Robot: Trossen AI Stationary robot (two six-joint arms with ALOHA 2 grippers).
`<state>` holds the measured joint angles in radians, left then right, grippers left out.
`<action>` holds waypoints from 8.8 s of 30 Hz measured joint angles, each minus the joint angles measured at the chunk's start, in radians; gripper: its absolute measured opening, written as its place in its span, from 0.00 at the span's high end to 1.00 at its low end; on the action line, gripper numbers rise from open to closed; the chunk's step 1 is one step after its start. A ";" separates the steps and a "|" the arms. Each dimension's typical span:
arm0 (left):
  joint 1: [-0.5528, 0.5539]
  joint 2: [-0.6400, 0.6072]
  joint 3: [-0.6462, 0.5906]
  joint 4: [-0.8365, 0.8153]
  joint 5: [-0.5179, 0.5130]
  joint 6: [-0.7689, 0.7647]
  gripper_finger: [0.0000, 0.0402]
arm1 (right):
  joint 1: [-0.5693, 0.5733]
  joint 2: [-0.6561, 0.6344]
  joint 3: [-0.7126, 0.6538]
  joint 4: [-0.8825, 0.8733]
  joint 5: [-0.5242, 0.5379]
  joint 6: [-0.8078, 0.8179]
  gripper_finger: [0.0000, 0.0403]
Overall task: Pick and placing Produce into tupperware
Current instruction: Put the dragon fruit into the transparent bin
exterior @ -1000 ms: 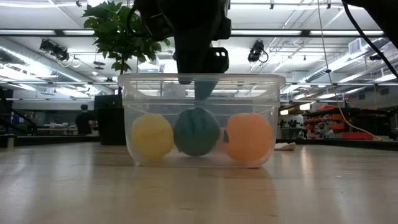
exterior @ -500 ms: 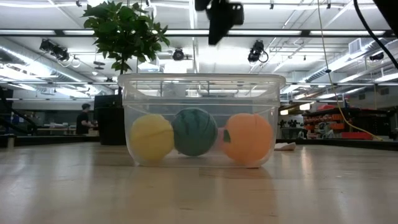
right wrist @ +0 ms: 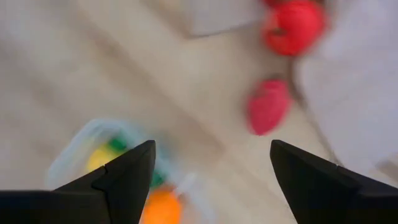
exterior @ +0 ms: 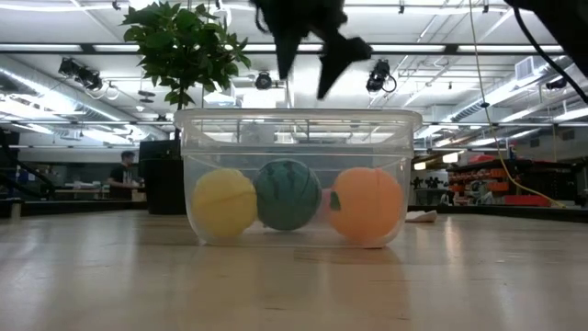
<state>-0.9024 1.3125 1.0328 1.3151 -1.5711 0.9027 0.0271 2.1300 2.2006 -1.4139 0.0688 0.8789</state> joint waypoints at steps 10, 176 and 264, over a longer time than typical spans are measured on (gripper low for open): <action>0.000 0.000 0.000 0.000 0.000 0.001 0.84 | -0.111 0.001 -0.202 -0.008 0.008 0.123 0.15; 0.000 0.000 0.000 0.000 0.000 0.000 0.86 | 0.007 -0.247 -0.460 0.334 -0.052 0.189 0.45; -0.001 0.000 0.000 0.000 0.000 0.000 0.84 | 0.204 0.183 0.021 -0.018 -0.091 -0.440 0.44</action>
<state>-0.9031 1.3128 1.0332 1.3151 -1.5711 0.9028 0.2314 2.3135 2.2219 -1.4322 -0.0217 0.4388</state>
